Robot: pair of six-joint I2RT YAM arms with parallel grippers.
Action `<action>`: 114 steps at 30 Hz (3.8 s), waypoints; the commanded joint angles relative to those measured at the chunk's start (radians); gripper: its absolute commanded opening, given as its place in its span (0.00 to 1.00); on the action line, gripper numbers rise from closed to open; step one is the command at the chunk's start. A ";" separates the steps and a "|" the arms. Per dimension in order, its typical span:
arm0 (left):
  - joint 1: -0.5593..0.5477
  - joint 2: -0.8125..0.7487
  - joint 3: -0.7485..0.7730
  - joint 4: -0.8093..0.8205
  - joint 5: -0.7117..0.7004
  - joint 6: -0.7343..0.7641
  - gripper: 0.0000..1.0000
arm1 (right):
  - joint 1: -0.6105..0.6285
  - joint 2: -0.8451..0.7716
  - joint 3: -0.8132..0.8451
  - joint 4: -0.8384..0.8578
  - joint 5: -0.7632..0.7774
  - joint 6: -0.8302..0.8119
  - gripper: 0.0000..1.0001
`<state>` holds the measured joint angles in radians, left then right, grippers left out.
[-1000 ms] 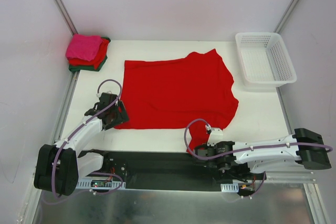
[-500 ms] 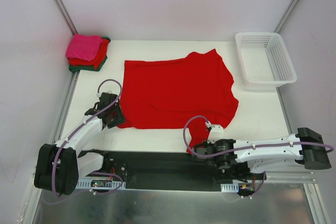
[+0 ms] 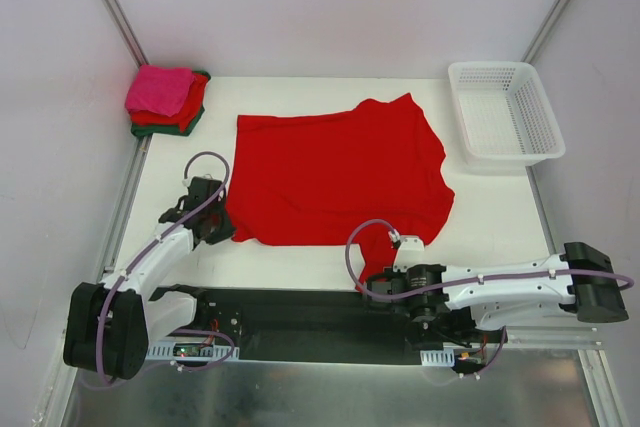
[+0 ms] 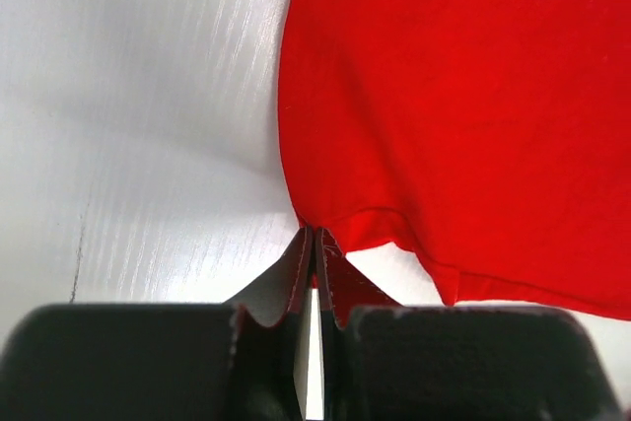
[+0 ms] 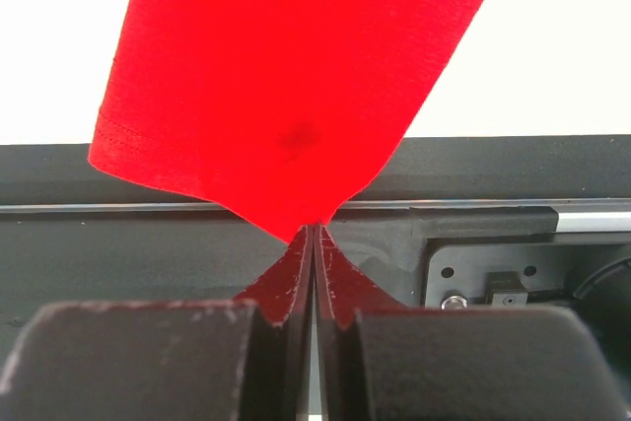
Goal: Fold and stack the t-shirts
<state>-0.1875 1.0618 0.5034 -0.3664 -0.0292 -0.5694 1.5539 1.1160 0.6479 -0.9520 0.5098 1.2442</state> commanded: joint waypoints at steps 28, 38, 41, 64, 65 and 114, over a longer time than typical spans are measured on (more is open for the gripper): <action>0.045 -0.054 0.261 -0.183 -0.060 0.059 0.00 | 0.005 -0.206 0.352 -0.706 0.380 0.202 0.01; 0.125 -0.079 0.310 -0.226 -0.080 0.088 0.00 | -0.021 -0.220 0.407 -0.706 0.447 0.146 0.01; 0.140 -0.082 0.313 -0.230 -0.080 0.089 0.00 | -0.046 -0.211 0.424 -0.705 0.467 0.112 0.01; 0.177 0.029 0.412 -0.212 -0.097 0.077 0.00 | -0.327 -0.208 0.546 -0.663 0.616 -0.184 0.01; 0.177 0.035 0.414 -0.209 -0.097 0.075 0.00 | -0.337 -0.206 0.549 -0.634 0.618 -0.224 0.01; 0.178 0.202 0.437 -0.108 -0.061 0.071 0.00 | -1.124 -0.492 -0.182 0.268 -0.413 -0.770 0.58</action>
<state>-0.0177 1.2694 0.9382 -0.4908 -0.0872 -0.5060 0.5571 0.6319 0.4725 -0.7734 0.2424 0.6052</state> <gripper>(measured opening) 0.006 0.574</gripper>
